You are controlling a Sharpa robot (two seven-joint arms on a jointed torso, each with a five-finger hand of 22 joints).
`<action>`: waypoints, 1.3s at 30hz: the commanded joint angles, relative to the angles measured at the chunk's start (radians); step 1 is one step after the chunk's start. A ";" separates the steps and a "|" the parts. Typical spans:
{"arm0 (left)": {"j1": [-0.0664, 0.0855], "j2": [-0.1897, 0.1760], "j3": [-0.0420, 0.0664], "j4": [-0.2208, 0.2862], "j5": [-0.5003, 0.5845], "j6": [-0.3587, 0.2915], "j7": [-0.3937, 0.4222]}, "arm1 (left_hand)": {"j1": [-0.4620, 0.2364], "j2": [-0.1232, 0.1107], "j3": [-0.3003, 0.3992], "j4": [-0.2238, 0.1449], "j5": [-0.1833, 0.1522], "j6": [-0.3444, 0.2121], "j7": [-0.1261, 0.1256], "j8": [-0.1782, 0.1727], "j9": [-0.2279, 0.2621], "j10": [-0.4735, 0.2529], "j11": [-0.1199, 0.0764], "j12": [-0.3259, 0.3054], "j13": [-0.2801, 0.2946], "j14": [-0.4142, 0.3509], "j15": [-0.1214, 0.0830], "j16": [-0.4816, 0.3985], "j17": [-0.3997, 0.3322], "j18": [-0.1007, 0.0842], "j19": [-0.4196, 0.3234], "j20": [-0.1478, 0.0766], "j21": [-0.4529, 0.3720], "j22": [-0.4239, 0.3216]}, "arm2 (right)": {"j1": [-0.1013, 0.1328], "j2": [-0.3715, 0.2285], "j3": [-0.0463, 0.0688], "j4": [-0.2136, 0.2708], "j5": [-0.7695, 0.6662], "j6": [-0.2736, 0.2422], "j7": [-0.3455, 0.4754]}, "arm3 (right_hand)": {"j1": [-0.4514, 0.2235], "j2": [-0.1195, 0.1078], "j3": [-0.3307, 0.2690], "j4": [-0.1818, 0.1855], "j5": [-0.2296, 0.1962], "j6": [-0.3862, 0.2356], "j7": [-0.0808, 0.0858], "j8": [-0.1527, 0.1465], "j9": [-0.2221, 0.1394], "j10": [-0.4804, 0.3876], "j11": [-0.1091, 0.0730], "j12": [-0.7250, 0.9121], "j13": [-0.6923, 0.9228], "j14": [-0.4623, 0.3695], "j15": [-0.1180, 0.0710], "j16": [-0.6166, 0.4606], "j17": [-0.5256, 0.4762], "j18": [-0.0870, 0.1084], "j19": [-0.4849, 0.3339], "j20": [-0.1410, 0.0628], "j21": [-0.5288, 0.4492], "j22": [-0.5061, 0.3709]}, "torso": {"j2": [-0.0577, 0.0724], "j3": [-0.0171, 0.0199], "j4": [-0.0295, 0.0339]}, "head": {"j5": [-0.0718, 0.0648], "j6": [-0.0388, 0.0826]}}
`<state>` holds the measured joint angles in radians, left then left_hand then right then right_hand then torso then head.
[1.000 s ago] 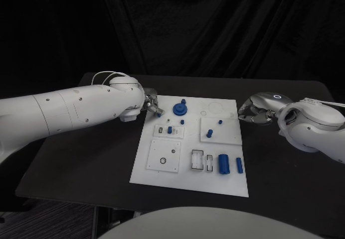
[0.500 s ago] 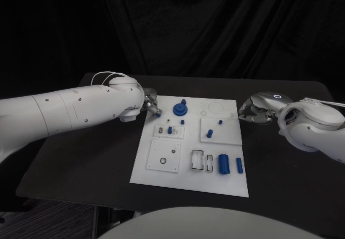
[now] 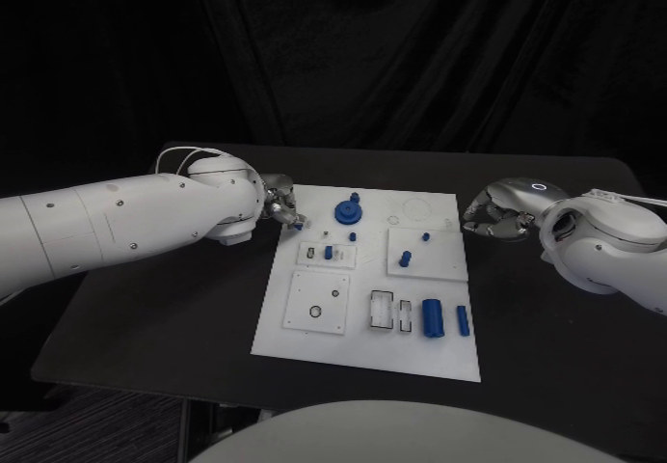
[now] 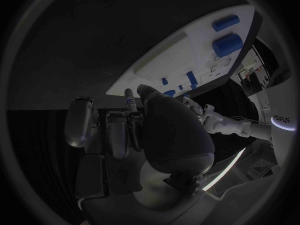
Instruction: Assemble the parts on the task board
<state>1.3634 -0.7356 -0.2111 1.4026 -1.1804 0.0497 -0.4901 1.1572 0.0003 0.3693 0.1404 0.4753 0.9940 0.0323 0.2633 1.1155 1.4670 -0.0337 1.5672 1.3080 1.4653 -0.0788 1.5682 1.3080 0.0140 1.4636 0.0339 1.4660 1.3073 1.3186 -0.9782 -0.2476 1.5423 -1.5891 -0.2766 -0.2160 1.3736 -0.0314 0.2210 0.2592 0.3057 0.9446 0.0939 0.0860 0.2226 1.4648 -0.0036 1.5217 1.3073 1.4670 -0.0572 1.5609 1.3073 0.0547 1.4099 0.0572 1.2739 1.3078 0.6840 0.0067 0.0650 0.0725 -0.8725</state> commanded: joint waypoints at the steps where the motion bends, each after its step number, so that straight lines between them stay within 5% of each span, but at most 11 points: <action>1: -0.001 -0.018 0.001 0.039 0.020 -0.046 -0.002 | -0.007 -0.003 0.012 -0.005 -0.003 0.006 -0.001 0.004 0.002 0.104 -0.006 0.004 0.263 0.106 -0.008 0.003 0.263 0.012 0.053 -0.006 -0.003 0.229 | -0.003 -0.003 0.001 -0.001 -0.003 -0.008 -0.009 | 0.007 -0.002 0.004 0.000 0.003 0.007 -0.002 -0.001 -0.001 0.054 0.003 -0.002 0.211 0.098 0.000 -0.003 0.253 0.015 0.005 -0.002 -0.002 0.166 | 0.001 -0.0003 0.0011 | 0.001 0.000; 13: -0.001 -0.049 0.001 0.121 0.225 -0.053 -0.045 | -0.026 -0.006 0.024 0.000 -0.008 0.003 0.000 0.001 0.003 0.104 -0.005 0.004 0.263 0.106 -0.008 0.003 0.263 0.013 0.050 -0.007 -0.011 0.227 | -0.004 -0.004 0.000 -0.002 -0.003 -0.007 -0.010 | 0.007 -0.002 0.004 0.000 0.003 0.007 -0.002 -0.001 -0.001 0.054 0.003 -0.002 0.211 0.098 0.000 -0.003 0.253 0.015 0.005 -0.002 -0.002 0.166 | 0.003 -0.0015 -0.0015 | 0.004 0.000; 30: -0.006 -0.035 0.001 0.126 0.225 -0.069 -0.038 | -0.030 -0.003 0.028 0.001 0.002 0.001 0.001 0.000 0.004 0.104 -0.005 0.004 0.263 0.106 -0.007 0.003 0.263 0.014 0.048 -0.007 -0.013 0.226 | -0.005 -0.009 0.000 0.003 -0.003 -0.017 -0.006 | 0.007 -0.003 0.004 -0.001 0.003 0.007 -0.002 -0.002 -0.002 0.054 0.003 -0.002 0.210 0.098 0.000 -0.004 0.253 0.015 0.005 -0.002 -0.002 0.166 | 0.004 -0.0013 0.0004 | 0.004 0.000; 39: -0.025 -0.038 0.001 0.129 0.154 -0.076 -0.036 | -0.037 -0.003 0.028 0.004 0.003 0.003 0.002 0.001 0.005 0.104 -0.004 0.004 0.263 0.106 -0.006 0.003 0.263 0.014 0.048 -0.006 -0.014 0.226 | -0.005 -0.011 0.000 0.007 -0.003 -0.019 -0.005 | 0.007 -0.003 0.004 -0.001 0.003 0.007 -0.002 -0.002 -0.002 0.054 0.003 -0.002 0.210 0.098 0.000 -0.004 0.253 0.015 0.005 -0.002 -0.002 0.166 | 0.003 -0.0016 0.0000 | 0.007 0.000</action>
<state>1.3423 -0.7742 -0.2112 1.5280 -0.9940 -0.0137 -0.5348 1.1281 -0.0046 0.3941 0.1431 0.4738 0.9969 0.0366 0.2633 1.1195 1.4669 -0.0335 1.5672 1.3079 1.4652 -0.0785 1.5682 1.3077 0.0140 1.4637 0.0341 1.4541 1.3073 1.3161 -0.9870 -0.2477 1.5458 -1.5891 -0.2800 -0.2163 1.3736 -0.0314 0.2210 0.2592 0.3053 0.9446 0.0939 0.0860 0.2226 1.4648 -0.0035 1.5217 1.3073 1.4670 -0.0572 1.5609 1.3073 0.0547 1.4099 0.0572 1.2740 1.3075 0.6879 0.0055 0.0645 0.0780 -0.8725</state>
